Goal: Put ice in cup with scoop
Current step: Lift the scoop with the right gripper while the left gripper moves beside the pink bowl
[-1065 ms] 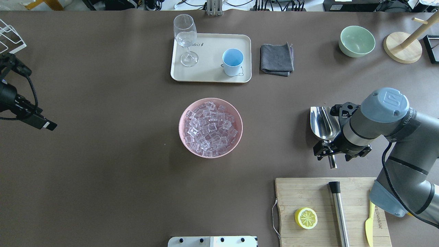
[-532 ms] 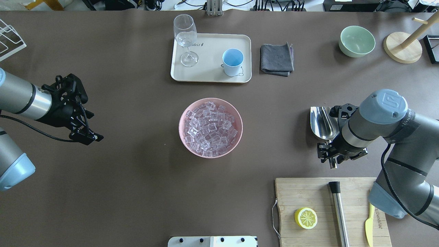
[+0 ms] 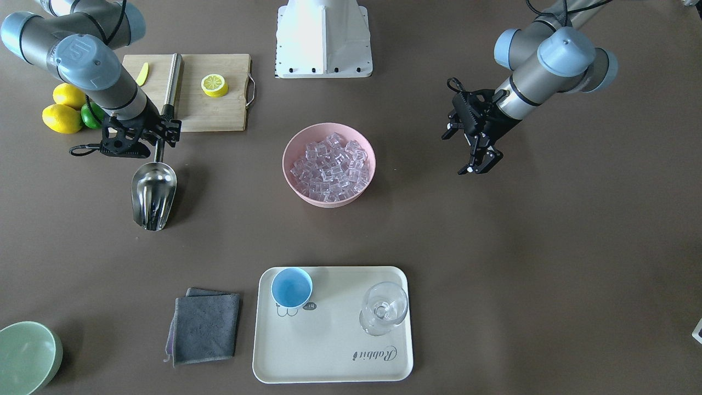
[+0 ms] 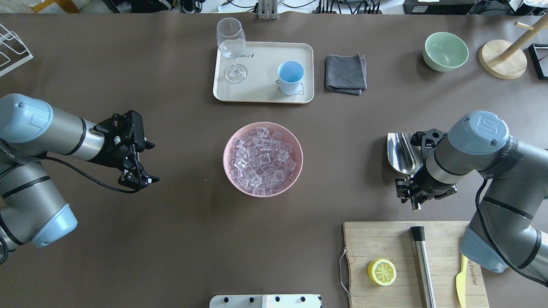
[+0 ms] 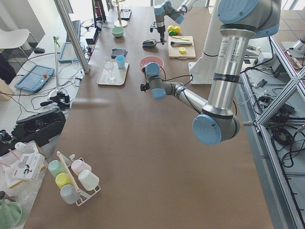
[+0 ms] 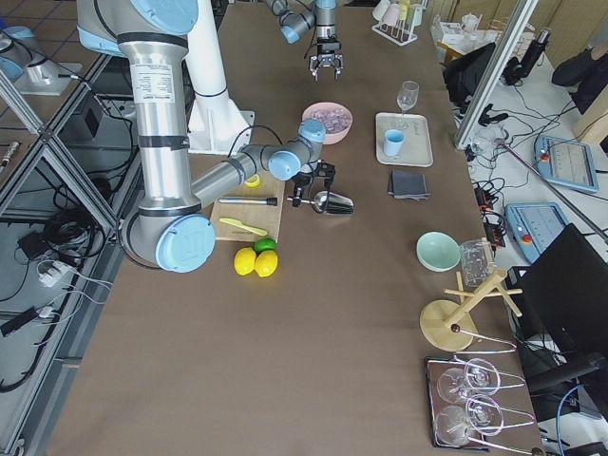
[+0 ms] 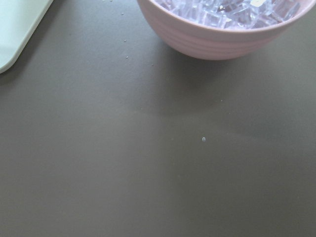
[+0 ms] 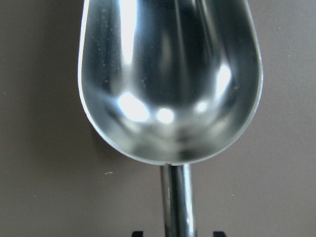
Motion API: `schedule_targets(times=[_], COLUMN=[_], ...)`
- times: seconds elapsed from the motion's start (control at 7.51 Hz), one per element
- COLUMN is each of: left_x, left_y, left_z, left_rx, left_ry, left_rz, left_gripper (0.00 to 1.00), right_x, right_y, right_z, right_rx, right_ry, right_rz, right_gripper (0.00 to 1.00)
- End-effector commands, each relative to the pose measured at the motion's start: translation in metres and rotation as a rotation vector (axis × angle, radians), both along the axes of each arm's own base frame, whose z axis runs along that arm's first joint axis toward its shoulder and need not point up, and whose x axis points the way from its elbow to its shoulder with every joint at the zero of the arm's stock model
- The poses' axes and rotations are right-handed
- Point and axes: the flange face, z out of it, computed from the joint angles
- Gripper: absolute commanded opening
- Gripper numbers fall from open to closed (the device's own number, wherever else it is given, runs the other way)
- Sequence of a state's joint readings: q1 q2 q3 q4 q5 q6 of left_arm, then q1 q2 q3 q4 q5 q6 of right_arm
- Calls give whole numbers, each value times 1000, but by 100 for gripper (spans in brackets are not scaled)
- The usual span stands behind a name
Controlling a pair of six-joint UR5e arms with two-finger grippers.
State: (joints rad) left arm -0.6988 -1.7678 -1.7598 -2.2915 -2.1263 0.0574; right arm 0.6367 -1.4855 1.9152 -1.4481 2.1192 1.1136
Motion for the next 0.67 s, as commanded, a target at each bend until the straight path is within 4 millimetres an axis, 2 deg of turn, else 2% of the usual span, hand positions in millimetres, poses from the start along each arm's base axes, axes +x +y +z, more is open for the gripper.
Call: schedule_targets(times=[0.0, 0.13, 0.4, 0.53], left_x=[25, 34, 44, 46], left_y=[-2, -9, -17, -21], left_z=[-7, -12, -22, -17], left_rx=[44, 36, 100, 169], left_ry=[28, 34, 54, 87], left_rz=[67, 85, 95, 100], left_gripper=[98, 98, 98, 98], right_x=[0, 0, 1, 5], right_y=[0, 0, 1, 3], right_z=[-1, -1, -4, -13], right_rx=[1, 1, 7, 30], right_ry=[-3, -3, -6, -23], right_rz=[0, 0, -2, -12], right_gripper=[10, 0, 0, 0])
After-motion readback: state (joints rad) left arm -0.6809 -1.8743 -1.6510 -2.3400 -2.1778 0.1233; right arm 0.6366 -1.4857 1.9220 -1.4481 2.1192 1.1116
